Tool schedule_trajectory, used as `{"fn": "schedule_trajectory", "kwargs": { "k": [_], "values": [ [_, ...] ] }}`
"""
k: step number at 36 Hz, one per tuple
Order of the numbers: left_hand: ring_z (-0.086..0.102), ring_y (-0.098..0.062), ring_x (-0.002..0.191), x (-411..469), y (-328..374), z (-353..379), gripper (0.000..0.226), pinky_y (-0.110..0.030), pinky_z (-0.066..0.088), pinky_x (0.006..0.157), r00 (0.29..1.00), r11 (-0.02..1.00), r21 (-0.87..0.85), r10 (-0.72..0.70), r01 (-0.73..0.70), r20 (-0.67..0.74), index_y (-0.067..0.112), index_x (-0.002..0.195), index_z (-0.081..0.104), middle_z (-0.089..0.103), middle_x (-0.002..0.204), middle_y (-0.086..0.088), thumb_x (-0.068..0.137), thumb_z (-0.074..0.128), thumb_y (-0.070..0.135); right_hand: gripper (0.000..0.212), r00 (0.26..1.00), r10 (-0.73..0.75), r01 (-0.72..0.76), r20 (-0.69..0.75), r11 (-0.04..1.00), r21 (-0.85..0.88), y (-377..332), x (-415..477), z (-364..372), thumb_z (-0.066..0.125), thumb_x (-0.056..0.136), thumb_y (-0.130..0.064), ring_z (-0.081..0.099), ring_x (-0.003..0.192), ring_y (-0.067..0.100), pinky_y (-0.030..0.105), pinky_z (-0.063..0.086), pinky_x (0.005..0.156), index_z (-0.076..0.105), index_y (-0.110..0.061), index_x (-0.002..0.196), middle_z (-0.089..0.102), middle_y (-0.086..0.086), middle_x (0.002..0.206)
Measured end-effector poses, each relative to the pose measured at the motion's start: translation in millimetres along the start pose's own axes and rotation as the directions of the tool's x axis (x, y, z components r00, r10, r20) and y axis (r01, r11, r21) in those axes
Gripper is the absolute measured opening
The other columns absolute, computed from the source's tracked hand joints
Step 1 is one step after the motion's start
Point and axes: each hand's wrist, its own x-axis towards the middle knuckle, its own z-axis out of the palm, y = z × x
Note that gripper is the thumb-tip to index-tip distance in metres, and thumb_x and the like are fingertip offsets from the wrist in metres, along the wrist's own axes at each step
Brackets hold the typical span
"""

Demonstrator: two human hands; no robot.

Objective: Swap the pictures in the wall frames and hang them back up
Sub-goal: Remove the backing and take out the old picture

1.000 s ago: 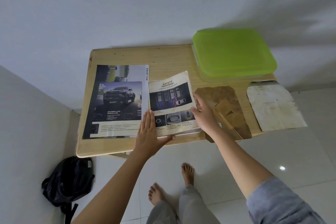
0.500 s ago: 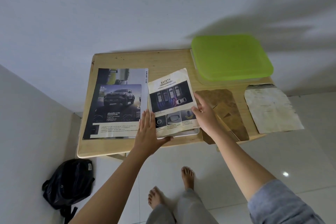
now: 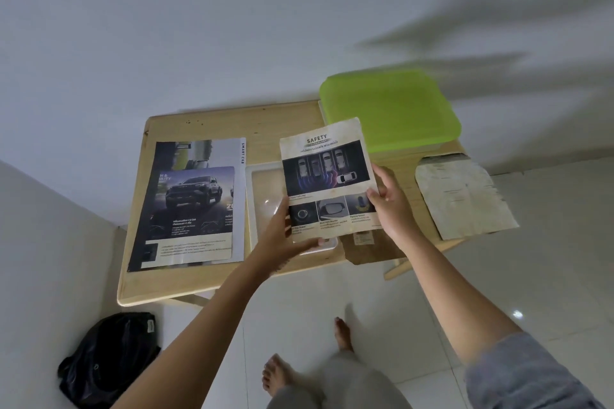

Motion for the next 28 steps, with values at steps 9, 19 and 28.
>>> {"fn": "schedule_trajectory", "kwargs": {
  "k": [9,19,28],
  "values": [
    [0.061,-0.012,0.095,33,37,87,0.06,-0.027,0.057,0.077,0.999,0.987,-0.155,-0.044,0.04,-0.02,0.025,0.133,0.032,0.059,0.109,0.0,0.085,0.062,0.005,0.049,0.993,-0.019,0.022,-0.117,1.0,0.021,18,-9,-100,0.04,0.094,0.002,0.059,0.103,0.017,0.008,0.049,0.074,0.037,-0.019,0.138,0.057,0.008,0.126],
    [0.063,-0.011,0.088,83,47,216,0.066,-0.022,0.056,0.067,0.989,0.981,-0.125,-0.15,0.149,0.001,0.014,0.137,0.034,0.062,0.102,-0.001,0.081,0.066,-0.001,0.049,0.981,0.109,-0.104,-0.158,0.994,0.037,73,5,-222,0.039,0.093,0.003,0.048,0.124,0.017,0.021,0.04,0.096,0.039,-0.019,0.137,0.048,0.004,0.137],
    [0.057,-0.014,0.095,121,41,295,0.064,-0.026,0.055,0.081,0.975,0.98,0.008,-0.199,0.2,-0.099,0.017,0.135,0.037,0.052,0.114,-0.003,0.08,0.067,0.003,0.052,0.983,0.155,-0.17,-0.102,0.974,-0.152,117,44,-287,0.043,0.089,0.0,0.056,0.11,0.017,0.024,0.045,0.086,0.041,-0.02,0.137,0.057,0.004,0.127]
  ]
}}
